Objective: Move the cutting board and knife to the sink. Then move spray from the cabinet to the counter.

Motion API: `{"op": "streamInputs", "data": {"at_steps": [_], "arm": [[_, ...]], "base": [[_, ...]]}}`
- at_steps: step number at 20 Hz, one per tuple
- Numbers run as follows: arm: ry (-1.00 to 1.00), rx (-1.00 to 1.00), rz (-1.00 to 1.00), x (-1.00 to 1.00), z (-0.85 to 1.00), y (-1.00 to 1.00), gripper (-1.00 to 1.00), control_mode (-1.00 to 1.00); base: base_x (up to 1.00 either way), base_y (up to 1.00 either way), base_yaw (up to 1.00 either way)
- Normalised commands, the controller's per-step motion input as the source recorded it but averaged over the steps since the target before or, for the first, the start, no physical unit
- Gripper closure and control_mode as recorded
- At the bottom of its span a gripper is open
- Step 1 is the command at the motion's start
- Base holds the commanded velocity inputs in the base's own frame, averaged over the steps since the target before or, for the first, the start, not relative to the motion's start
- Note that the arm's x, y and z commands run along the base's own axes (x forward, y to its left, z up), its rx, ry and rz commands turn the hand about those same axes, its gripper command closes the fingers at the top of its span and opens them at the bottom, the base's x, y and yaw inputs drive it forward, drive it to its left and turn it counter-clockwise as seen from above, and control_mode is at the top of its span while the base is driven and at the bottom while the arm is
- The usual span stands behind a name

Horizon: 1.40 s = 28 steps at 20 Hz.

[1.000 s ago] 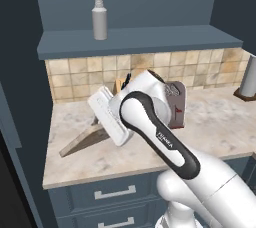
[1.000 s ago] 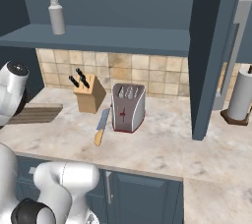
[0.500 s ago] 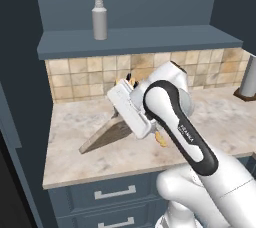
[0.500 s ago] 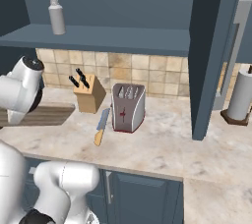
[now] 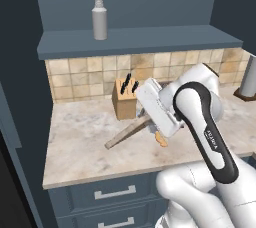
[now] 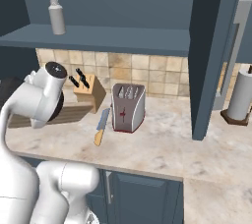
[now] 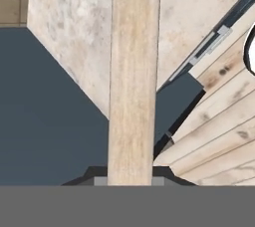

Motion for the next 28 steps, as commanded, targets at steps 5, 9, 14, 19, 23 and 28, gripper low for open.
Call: {"op": "streamInputs", "data": {"at_steps": [5, 9, 14, 19, 23, 28], "arm": [[-0.05, 0.0, 0.0, -0.01, 0.0, -0.23, 1.0, -1.0], [0.0, 0.0, 0.0, 0.0, 0.0, 0.0, 1.0, -1.0], [0.0, 0.0, 0.0, 0.0, 0.0, 0.0, 1.0, -1.0], [0.0, 0.0, 0.0, 0.0, 0.0, 0.0, 1.0, 1.0], [0.0, 0.0, 0.0, 0.0, 0.0, 0.0, 1.0, 1.0], [0.0, 0.0, 0.0, 0.0, 0.0, 0.0, 1.0, 1.0]], "base": [[0.0, 0.0, 0.0], [0.0, 0.0, 0.0], [0.0, 0.0, 0.0], [-0.03, 0.0, 0.0], [-0.67, 0.04, -0.01], [-0.99, 0.32, -0.16]]}}
